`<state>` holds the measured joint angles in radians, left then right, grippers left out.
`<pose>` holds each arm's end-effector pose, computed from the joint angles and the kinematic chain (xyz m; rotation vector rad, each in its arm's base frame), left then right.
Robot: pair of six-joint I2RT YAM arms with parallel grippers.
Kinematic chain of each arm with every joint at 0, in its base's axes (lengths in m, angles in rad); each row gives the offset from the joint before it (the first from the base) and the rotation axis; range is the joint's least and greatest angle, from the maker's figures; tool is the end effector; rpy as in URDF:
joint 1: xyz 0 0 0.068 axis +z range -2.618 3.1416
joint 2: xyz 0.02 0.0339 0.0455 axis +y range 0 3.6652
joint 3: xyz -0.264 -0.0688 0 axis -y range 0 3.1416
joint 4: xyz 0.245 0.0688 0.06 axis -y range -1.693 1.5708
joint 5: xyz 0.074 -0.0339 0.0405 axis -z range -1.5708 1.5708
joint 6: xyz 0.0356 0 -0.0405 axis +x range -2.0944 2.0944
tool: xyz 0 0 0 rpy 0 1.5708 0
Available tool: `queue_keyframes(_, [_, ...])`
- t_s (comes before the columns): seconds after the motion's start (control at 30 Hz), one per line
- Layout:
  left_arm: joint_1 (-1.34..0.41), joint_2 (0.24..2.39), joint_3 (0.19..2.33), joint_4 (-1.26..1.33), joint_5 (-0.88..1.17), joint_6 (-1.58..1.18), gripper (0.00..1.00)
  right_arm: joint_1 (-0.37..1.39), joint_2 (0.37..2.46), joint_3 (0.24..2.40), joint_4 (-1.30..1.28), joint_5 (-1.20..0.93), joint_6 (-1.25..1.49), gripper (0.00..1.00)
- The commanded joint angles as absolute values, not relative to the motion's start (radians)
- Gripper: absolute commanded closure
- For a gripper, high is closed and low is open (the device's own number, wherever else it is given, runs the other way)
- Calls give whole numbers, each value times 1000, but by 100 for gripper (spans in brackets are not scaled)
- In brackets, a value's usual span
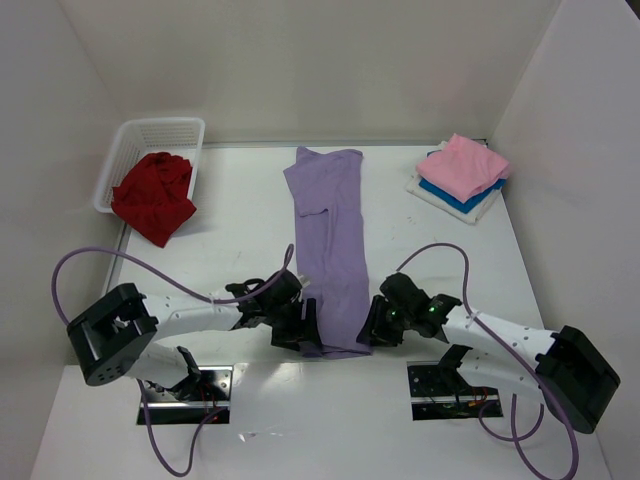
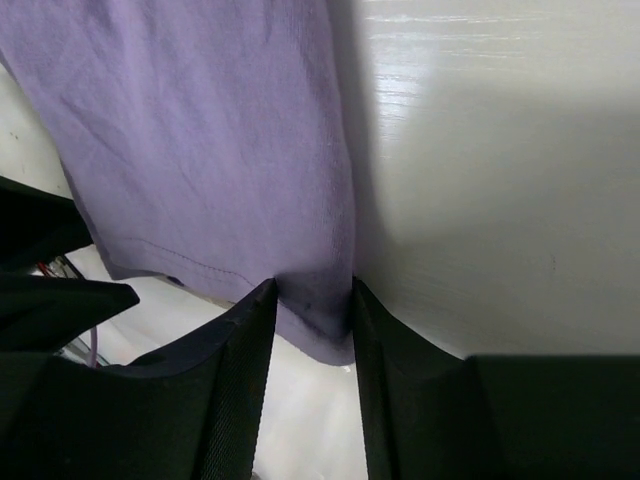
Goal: Fold and stack the t-shirts
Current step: Grab the bottom of the folded rectangular tshirt with both arms, then fold the folded rectangular tshirt in 1/3 of the way
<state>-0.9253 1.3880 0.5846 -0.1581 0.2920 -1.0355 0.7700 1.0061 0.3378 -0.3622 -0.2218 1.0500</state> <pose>0.1405 -0.2036 0.1498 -0.0256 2.8773 -0.9861 0.1124 0.1199 0.1386 0.3126 2.8515 0.8228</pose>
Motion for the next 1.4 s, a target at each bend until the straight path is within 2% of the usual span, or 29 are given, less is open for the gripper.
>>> queue_keyframes(0.0, [-933, 1413, 586, -160, 244, -1055, 27, 782, 989, 321, -324, -227, 1049, 58])
queue_keyframes(0.1, [-933, 1401, 586, -179, 233, -1074, 41, 782, 999, 321, -324, -227, 1049, 61])
queue_keyframes(0.13, [-933, 1391, 586, -179, 223, -1074, 44, 782, 999, 321, -324, -227, 1049, 64])
queue_keyframes(0.17, [-933, 1391, 586, -179, 222, -1074, 51, 782, 999, 321, -324, -227, 1049, 70])
queue_keyframes(0.23, [-933, 1391, 586, -179, 222, -1083, 61, 782, 999, 321, -324, -227, 1049, 74])
queue_keyframes(0.3, [-933, 1419, 586, -179, 222, -1083, 70, 782, 999, 321, -324, -227, 1049, 83])
queue_keyframes(0.33, [-933, 1419, 586, -170, 222, -1083, 78, 782, 999, 321, -324, -227, 1049, 85])
queue_keyframes(0.43, [-942, 1442, 604, -170, 222, -1074, 91, 782, 999, 321, -333, -227, 1040, 96])
queue_keyframes(0.47, [-942, 1442, 604, -170, 222, -1065, 99, 782, 990, 331, -333, -227, 1040, 100])
queue_keyframes(0.83, [-924, 1293, 791, -376, 64, -991, 100, 782, 1005, 581, -459, -85, 990, 100])
queue_keyframes(0.93, [-862, 1266, 845, -400, 55, -927, 100, 772, 1061, 690, -468, -66, 965, 100])
queue_keyframes(1.07, [-738, 1256, 890, -416, 64, -820, 100, 661, 1132, 787, -468, -49, 881, 100])
queue_keyframes(1.2, [-592, 1337, 952, -385, 171, -706, 100, 555, 1222, 859, -445, -58, 796, 100])
queue_keyframes(1.37, [-477, 1505, 1087, -358, 212, -598, 100, 445, 1386, 963, -384, -80, 721, 100])
